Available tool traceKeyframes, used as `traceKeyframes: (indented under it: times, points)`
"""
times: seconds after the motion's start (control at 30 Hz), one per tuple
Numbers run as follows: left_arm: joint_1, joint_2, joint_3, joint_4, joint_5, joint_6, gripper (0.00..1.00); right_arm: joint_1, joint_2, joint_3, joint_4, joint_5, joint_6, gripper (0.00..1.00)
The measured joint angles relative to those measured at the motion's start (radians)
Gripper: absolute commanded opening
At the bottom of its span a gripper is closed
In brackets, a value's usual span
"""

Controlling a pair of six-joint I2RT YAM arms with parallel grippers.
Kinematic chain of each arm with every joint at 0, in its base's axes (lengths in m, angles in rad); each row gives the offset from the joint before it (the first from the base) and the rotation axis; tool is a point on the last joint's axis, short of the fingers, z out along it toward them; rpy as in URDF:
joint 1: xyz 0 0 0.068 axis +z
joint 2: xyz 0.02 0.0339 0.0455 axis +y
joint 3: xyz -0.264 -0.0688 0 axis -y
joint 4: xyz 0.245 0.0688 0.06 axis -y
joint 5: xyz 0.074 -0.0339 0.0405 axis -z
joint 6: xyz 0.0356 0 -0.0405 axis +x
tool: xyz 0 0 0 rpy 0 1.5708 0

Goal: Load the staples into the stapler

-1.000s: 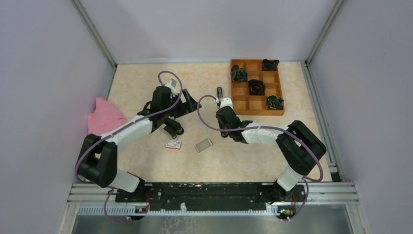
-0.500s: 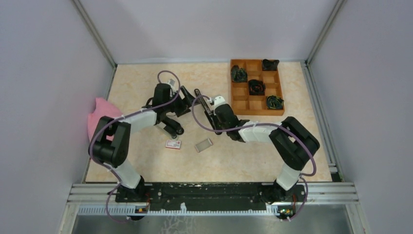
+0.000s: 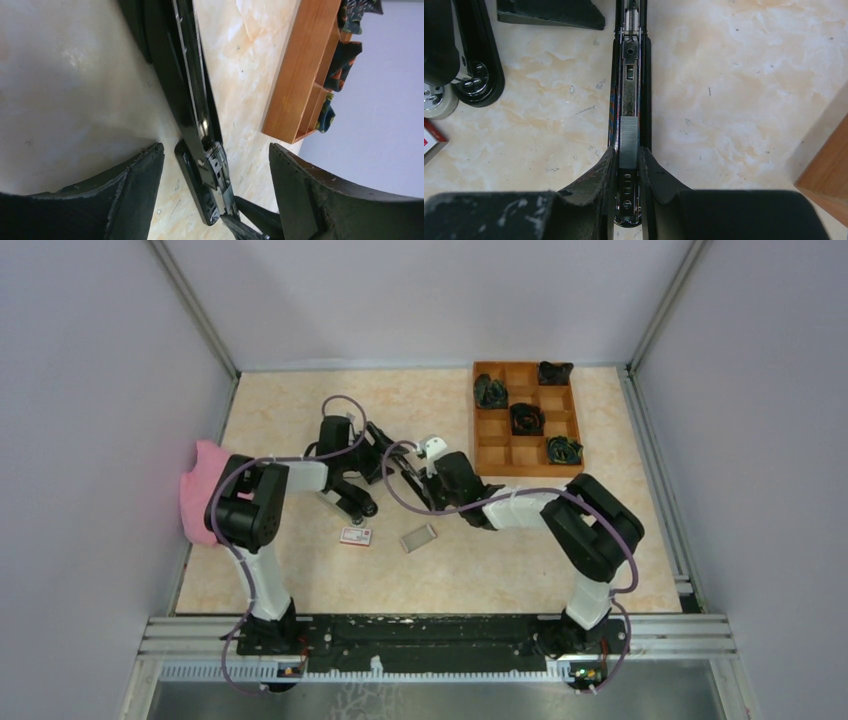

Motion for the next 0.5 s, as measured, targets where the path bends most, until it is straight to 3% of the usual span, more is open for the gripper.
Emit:
traceKeyframes:
  times: [0.5]
  points:
    - [0.075,0.067,-0.039,0.211,0.040,-0.101,0.75,0.012,0.023,0.010,0.030,-0.058,-0.047,0.08]
